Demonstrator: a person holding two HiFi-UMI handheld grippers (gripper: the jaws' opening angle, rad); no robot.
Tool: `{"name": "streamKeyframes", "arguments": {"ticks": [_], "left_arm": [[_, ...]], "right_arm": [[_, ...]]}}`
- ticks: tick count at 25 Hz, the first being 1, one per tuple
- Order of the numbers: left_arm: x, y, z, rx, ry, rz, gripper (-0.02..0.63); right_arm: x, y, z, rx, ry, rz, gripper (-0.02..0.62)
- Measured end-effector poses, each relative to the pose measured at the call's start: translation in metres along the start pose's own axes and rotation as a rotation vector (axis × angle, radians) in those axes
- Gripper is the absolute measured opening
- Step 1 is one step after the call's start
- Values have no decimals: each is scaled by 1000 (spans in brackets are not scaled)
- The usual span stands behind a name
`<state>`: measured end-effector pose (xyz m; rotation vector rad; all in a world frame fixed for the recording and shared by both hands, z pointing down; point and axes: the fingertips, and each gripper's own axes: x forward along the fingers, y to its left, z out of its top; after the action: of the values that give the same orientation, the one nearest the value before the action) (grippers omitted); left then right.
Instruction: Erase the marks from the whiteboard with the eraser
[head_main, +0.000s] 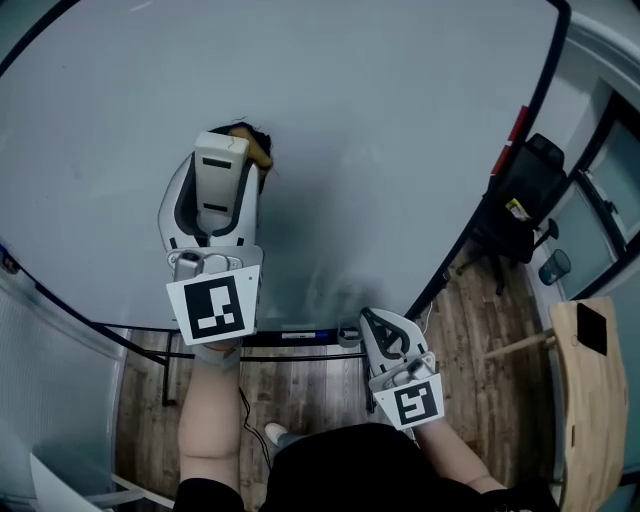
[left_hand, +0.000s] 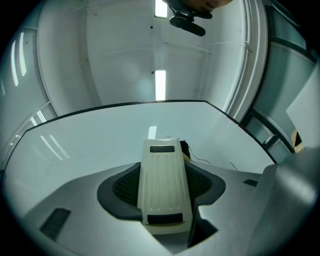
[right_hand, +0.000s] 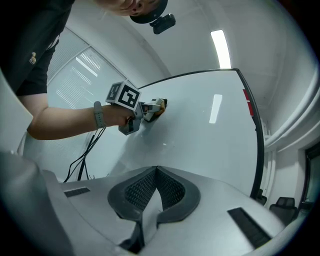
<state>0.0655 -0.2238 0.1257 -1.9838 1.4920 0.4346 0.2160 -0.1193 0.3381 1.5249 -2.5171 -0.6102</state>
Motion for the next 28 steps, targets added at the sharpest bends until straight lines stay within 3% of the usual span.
{"name": "streamKeyframes", "arguments": {"ticks": [6, 12, 28], "left_arm": [[7, -44, 3, 149, 10, -94, 255], [6, -41, 4, 197, 13, -140, 258], [-22, 101, -19, 21, 0, -45, 262]], "right_arm": [[-8, -10, 0, 1, -7, -28, 28], [0, -4, 3, -5, -6, -24, 28], [95, 86, 42, 3, -65, 92, 28]]}}
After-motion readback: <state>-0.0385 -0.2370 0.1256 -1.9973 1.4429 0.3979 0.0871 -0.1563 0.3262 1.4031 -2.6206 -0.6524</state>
